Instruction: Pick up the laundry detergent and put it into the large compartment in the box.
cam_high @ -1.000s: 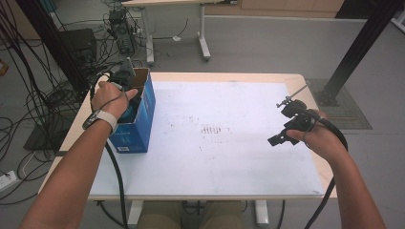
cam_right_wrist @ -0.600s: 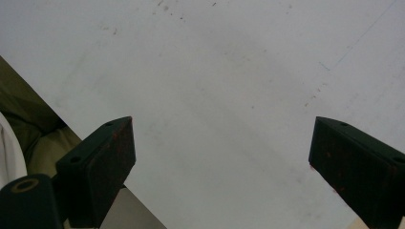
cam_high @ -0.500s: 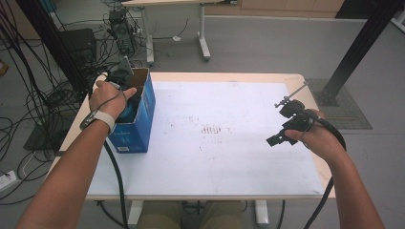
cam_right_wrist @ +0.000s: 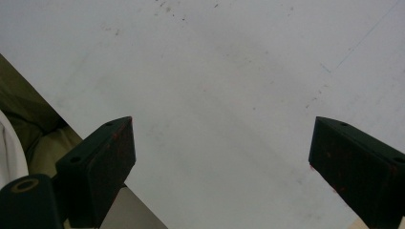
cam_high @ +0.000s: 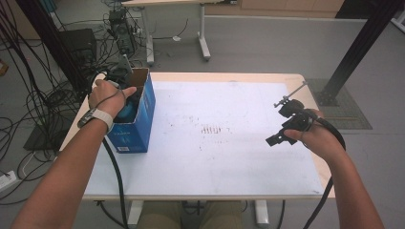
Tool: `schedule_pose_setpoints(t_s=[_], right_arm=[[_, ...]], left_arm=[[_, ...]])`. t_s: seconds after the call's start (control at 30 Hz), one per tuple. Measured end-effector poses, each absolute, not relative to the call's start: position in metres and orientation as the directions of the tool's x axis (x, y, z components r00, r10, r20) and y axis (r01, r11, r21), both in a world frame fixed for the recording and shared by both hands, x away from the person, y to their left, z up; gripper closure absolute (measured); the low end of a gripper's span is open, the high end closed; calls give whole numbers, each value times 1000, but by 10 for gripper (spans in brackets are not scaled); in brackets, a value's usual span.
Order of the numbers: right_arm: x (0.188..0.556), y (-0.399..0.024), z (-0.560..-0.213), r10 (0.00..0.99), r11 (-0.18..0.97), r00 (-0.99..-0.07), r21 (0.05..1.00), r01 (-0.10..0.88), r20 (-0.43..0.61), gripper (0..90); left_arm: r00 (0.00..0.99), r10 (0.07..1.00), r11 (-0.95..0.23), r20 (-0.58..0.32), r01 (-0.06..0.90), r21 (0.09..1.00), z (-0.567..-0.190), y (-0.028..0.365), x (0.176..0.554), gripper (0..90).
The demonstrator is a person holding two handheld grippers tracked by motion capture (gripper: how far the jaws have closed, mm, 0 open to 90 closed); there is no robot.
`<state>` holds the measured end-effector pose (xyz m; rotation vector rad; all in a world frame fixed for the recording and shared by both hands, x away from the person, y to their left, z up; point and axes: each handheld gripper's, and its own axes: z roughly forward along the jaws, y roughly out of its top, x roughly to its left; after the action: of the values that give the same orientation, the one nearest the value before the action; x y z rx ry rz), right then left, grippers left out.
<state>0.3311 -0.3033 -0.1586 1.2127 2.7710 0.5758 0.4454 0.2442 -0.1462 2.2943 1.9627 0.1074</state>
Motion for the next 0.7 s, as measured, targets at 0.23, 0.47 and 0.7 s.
schedule_pose_setpoints(t_s=[0.23, 0.47, 0.7], right_arm=[[331, -302, -158, 718, 623, -690, 359, 695, 90, 85], [330, -300, -157, 718, 625, -690, 356, 695, 88, 85], [330, -299, -156, 716, 627, -693, 357, 692, 86, 85]], left_arm=[[162, 986, -156, -33, 978, 140, -143, 247, 445, 276], [170, 985, -163, -37, 976, 144, -142, 247, 443, 274], [173, 984, -165, -47, 976, 141, -138, 250, 443, 262]])
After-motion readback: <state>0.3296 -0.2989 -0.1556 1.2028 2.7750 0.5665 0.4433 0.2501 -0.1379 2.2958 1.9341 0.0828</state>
